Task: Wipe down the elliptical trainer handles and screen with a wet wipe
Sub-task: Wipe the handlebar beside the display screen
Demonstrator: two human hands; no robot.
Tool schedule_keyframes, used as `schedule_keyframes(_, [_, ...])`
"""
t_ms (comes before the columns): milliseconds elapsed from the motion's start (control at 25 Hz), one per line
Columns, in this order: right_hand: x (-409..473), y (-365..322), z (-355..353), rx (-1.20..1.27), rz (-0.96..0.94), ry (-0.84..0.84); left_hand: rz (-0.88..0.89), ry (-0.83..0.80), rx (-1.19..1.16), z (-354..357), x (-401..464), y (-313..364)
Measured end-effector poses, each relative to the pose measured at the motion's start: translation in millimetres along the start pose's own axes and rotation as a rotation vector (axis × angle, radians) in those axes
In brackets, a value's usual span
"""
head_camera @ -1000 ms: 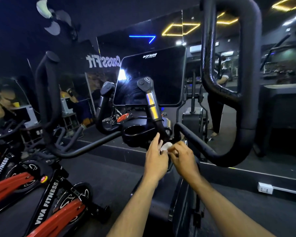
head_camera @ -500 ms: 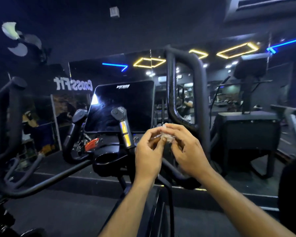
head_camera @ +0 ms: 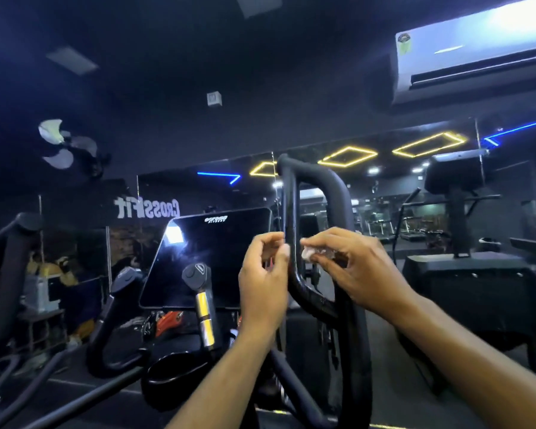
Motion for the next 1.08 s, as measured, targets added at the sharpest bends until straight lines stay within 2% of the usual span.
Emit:
schedule_keyframes(40, [9,9,-7,-0.016,0.004,0.016,-0.098,0.025,0.009,4,11,-12])
schedule_keyframes(120, [25,27,-16,-0.053,0.013,0.018,-0.352,-0.047,-0.098,20,26,-38])
schedule_keyframes(240, [52,34,-9,-0.171,-0.083,-0.068,-0.486,-0.084,-0.188,35,40,-61])
schedule_keyframes(400, [100,53,-15,-0.19,-0.172,-0.049,-0.427,-0.128,-0.232,56,84,-53])
schedule_keyframes(520, [156,73,-20,-0.275,-0.21,-0.022,-0.405,-0.212,-0.166,69,129,-30])
schedule_keyframes(640, [208,105,-24,-0.302,-0.112,-0.039,-0.381,-0.249,-0.016,84,151,-18])
schedule_keyframes(760, [233,127,-9,-0.279,0.014,-0.11,-0.297,-0.177,0.151,85,158,-25])
schedule_keyframes(840, [240,130,-1,-0.189,0.073,-0.098,-0.265,-0.17,0.157,84,161,-30])
schedule_keyframes(1000, [208,118,-10,-0.219,-0.069,-0.034,-0.228,-0.193,0.124,83,162,-37])
schedule_keyframes(1080, [182,121,-31,-0.227,-0.029,-0.013,-0.232,-0.216,0.094,85,164,-41])
Point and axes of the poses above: each hand's wrist, its own x-axis towards the middle knuckle, its own z-axis out of the palm, y = z × x, the point moved 5 cm from there along x, towards the middle knuckle
